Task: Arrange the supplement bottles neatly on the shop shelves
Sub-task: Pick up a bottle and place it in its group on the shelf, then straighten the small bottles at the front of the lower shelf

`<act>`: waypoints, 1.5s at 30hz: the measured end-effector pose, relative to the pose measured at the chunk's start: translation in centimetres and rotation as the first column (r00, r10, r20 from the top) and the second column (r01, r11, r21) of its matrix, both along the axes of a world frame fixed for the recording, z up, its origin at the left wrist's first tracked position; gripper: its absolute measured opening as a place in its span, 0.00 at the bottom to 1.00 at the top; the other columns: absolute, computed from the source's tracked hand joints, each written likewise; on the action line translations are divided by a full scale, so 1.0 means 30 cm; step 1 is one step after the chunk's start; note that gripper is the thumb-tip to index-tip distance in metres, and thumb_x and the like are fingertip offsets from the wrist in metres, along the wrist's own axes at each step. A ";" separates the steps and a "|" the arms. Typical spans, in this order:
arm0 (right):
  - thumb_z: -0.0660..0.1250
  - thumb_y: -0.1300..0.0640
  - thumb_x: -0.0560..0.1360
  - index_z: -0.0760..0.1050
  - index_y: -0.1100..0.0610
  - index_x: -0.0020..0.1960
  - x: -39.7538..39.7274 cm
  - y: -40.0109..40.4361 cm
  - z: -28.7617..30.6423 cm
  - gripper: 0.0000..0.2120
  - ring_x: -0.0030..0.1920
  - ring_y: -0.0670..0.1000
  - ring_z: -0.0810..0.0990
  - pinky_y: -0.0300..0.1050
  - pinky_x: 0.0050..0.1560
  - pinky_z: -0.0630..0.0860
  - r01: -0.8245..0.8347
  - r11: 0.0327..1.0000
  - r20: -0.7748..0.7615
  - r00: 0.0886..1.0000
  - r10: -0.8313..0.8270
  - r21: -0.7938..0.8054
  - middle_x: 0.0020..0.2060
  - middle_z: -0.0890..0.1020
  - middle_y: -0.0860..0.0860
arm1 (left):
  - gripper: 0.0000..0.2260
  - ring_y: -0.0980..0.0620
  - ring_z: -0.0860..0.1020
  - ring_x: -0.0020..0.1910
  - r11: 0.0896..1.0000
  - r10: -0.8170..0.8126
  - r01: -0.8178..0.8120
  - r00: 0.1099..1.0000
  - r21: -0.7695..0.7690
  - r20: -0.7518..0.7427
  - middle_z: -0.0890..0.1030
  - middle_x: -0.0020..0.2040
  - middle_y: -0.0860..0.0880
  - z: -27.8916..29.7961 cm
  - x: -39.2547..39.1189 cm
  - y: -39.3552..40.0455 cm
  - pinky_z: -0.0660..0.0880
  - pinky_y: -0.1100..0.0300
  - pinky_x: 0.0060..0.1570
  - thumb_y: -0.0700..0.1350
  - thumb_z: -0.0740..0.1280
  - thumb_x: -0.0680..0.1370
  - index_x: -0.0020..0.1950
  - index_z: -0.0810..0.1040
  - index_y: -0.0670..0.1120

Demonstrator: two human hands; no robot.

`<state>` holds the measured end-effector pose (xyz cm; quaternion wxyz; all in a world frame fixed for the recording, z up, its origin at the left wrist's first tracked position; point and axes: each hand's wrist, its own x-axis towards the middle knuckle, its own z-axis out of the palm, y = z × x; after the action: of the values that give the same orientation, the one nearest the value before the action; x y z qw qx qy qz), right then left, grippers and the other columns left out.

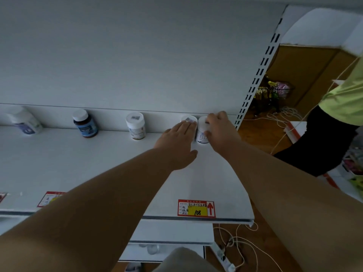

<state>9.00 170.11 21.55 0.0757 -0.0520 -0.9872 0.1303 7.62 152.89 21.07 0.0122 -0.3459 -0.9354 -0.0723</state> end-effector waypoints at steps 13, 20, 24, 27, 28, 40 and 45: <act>0.71 0.49 0.75 0.70 0.57 0.64 0.073 -0.059 0.033 0.22 0.60 0.58 0.73 0.54 0.60 0.74 -0.035 0.999 -0.182 0.982 0.039 0.024 0.61 0.72 0.57 | 0.35 0.51 0.50 0.79 0.983 0.107 -0.114 0.993 0.146 0.050 0.53 0.80 0.49 0.015 0.065 -0.062 0.50 0.54 0.75 0.54 0.62 0.79 0.80 0.47 0.49; 0.70 0.52 0.76 0.70 0.58 0.66 0.190 -0.234 0.099 0.22 0.64 0.60 0.72 0.56 0.61 0.74 -0.169 0.984 -0.241 0.959 0.150 -0.060 0.65 0.71 0.59 | 0.32 0.49 0.58 0.76 0.947 0.236 -0.248 0.968 0.206 0.080 0.61 0.78 0.49 0.017 0.248 -0.254 0.55 0.52 0.74 0.54 0.63 0.79 0.79 0.54 0.49; 0.70 0.52 0.75 0.72 0.60 0.65 0.259 -0.452 0.127 0.21 0.61 0.60 0.74 0.58 0.60 0.74 -0.257 0.964 -0.253 0.939 0.232 -0.068 0.62 0.74 0.59 | 0.30 0.46 0.64 0.73 0.925 0.308 -0.306 0.951 0.226 0.026 0.67 0.75 0.48 0.020 0.336 -0.485 0.60 0.50 0.71 0.52 0.65 0.77 0.78 0.60 0.48; 0.70 0.53 0.75 0.72 0.60 0.66 0.292 -0.673 0.139 0.22 0.61 0.60 0.75 0.58 0.60 0.74 -0.329 0.934 -0.250 0.924 0.288 -0.138 0.62 0.74 0.59 | 0.27 0.41 0.71 0.67 0.883 0.392 -0.372 0.920 0.287 -0.012 0.74 0.69 0.45 0.010 0.393 -0.714 0.68 0.46 0.66 0.53 0.63 0.75 0.73 0.69 0.45; 0.70 0.53 0.75 0.72 0.59 0.66 0.309 -0.768 0.134 0.22 0.61 0.60 0.75 0.58 0.60 0.73 -0.351 0.921 -0.254 0.918 0.303 -0.168 0.61 0.74 0.58 | 0.27 0.40 0.72 0.66 0.873 0.420 -0.402 0.907 0.276 -0.009 0.74 0.68 0.45 0.001 0.425 -0.817 0.70 0.45 0.65 0.54 0.63 0.75 0.73 0.70 0.45; 0.68 0.49 0.77 0.71 0.51 0.64 0.469 -2.010 0.176 0.17 0.56 0.46 0.72 0.44 0.56 0.72 -0.732 0.581 -0.227 0.670 0.706 -0.355 0.55 0.70 0.44 | 0.27 0.45 0.75 0.62 0.565 0.812 -0.798 0.583 0.208 0.033 0.77 0.64 0.49 -0.049 0.837 -1.982 0.73 0.47 0.60 0.52 0.67 0.70 0.69 0.72 0.49; 0.68 0.49 0.78 0.71 0.49 0.65 0.400 -2.379 0.196 0.17 0.55 0.44 0.74 0.40 0.54 0.73 -0.781 0.479 -0.204 0.586 0.785 -0.401 0.56 0.75 0.45 | 0.26 0.45 0.74 0.64 0.447 0.879 -0.865 0.472 0.228 0.069 0.76 0.65 0.49 -0.061 0.845 -2.268 0.73 0.44 0.60 0.52 0.65 0.70 0.67 0.74 0.47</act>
<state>21.01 98.74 27.43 -0.0100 0.3866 -0.8427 0.3746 32.97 84.86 19.24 0.1154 0.1852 -0.9638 -0.1535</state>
